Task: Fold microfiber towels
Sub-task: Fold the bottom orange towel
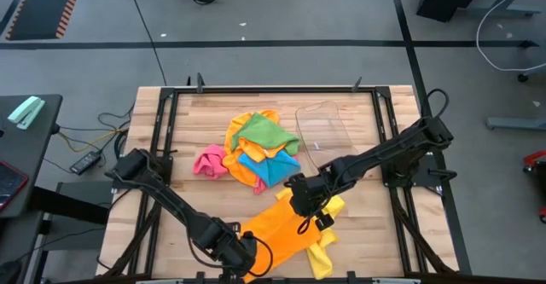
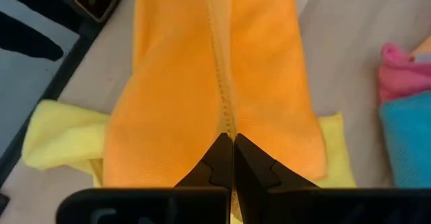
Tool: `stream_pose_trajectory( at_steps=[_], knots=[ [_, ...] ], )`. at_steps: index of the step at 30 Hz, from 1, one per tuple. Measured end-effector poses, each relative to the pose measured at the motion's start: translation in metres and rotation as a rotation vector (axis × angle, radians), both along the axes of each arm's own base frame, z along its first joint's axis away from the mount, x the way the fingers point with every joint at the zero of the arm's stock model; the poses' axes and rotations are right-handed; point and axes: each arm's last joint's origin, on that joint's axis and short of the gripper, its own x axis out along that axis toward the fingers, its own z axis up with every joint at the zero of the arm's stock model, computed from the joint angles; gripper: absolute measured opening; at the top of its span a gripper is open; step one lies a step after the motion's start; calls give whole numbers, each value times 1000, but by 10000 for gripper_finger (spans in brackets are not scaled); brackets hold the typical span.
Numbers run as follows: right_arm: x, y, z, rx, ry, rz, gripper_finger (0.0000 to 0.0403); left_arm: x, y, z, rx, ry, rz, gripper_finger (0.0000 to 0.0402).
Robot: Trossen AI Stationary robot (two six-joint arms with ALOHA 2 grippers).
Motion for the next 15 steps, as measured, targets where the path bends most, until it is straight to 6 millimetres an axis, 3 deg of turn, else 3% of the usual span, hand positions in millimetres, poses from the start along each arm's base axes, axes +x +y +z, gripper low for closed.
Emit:
stream_pose_trajectory(
  at_steps=[6, 15],
  knots=[
    [-1, 0, -9, 7, -11, -4, 12, 5, 1, -19, 50, 45, -5, 6],
    [-2, -1, -17, 10, -26, -3, 16, 4, 10, -25, 133, 100, 38, 21]
  ],
)
